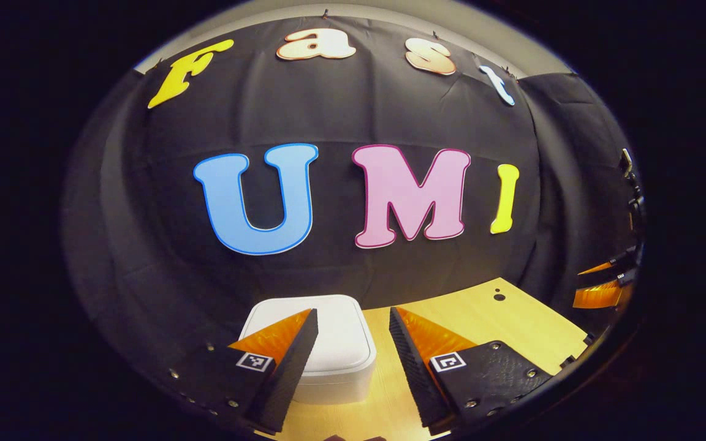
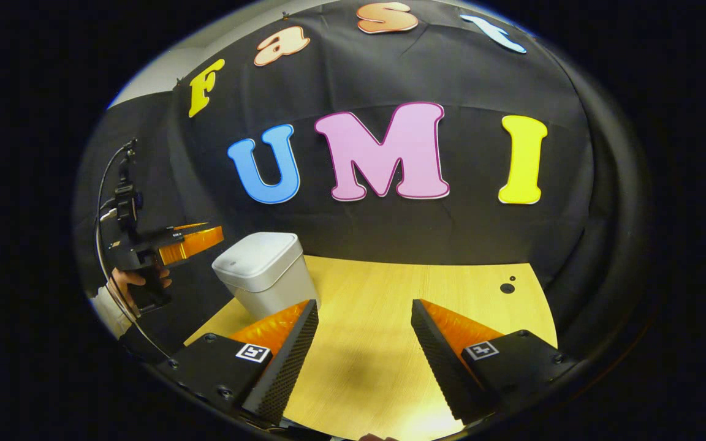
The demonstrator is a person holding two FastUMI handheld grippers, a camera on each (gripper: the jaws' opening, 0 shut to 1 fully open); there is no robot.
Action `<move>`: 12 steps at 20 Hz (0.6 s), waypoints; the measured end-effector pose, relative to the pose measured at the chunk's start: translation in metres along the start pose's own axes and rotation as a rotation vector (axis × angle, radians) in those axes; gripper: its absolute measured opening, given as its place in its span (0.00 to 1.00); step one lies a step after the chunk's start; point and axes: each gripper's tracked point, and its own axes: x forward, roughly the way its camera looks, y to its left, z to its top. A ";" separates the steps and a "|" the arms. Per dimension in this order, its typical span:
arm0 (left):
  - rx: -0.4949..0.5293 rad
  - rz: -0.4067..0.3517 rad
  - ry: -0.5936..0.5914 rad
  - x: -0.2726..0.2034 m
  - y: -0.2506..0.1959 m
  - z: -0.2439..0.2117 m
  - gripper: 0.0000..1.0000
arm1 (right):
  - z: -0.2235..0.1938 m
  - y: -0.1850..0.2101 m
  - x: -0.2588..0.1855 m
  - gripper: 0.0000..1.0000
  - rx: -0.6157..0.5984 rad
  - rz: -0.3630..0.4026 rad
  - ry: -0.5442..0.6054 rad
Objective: Press the lid of the desktop garbage bin to open it, pick up the crumpled paper on the desktop and throw it into the bin, then pick up the pop can on the desktop and drop it into the bin, and finally close the garbage bin lid.
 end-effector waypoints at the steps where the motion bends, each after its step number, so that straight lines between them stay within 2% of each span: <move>1: -0.009 -0.003 -0.015 -0.009 -0.002 0.008 0.78 | 0.005 0.003 -0.002 0.98 0.001 -0.008 -0.015; 5: -0.116 -0.026 -0.055 -0.040 -0.032 0.009 0.78 | 0.025 0.005 -0.019 0.99 -0.026 -0.100 -0.110; 12: -0.051 -0.011 -0.106 -0.083 -0.043 0.013 0.80 | 0.057 0.026 -0.054 0.99 -0.154 -0.193 -0.269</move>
